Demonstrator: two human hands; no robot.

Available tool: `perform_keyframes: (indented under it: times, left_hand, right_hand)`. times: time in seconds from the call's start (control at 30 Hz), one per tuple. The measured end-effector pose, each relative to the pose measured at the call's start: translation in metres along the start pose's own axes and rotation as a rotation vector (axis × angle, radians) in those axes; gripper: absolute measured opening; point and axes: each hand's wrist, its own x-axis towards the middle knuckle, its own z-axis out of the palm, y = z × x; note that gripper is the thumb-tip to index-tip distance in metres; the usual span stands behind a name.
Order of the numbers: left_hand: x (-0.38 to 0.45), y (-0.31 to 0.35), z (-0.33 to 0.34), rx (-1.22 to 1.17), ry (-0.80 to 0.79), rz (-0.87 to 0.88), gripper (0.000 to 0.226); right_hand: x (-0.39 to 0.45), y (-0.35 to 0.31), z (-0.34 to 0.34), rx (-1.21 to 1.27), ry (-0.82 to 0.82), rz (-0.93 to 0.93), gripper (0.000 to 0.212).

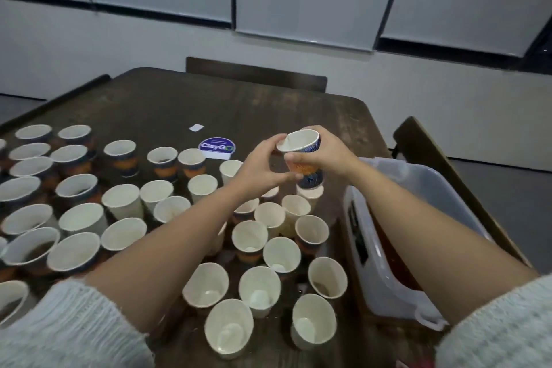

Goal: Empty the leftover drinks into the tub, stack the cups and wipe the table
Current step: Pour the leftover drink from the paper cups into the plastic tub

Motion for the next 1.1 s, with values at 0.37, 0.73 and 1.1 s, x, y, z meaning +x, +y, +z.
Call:
perform_keyframes:
  times: [0.37,0.73,1.1]
  left_hand:
    - [-0.026,-0.074,-0.18,0.163,0.128,-0.119,0.097]
    - [-0.004,-0.173,-0.286,0.422,0.108,-0.198,0.087]
    - [0.0,-0.275,-0.288,0.851,0.012,-0.343,0.079]
  right_hand:
    - [0.09,-0.094,0.16,0.058,-0.243,-0.082,0.083]
    - [0.175,-0.123,0.255,0.026,-0.298,0.013,0.083]
    - [0.247,-0.084,0.316,-0.676,-0.356,0.031,0.07]
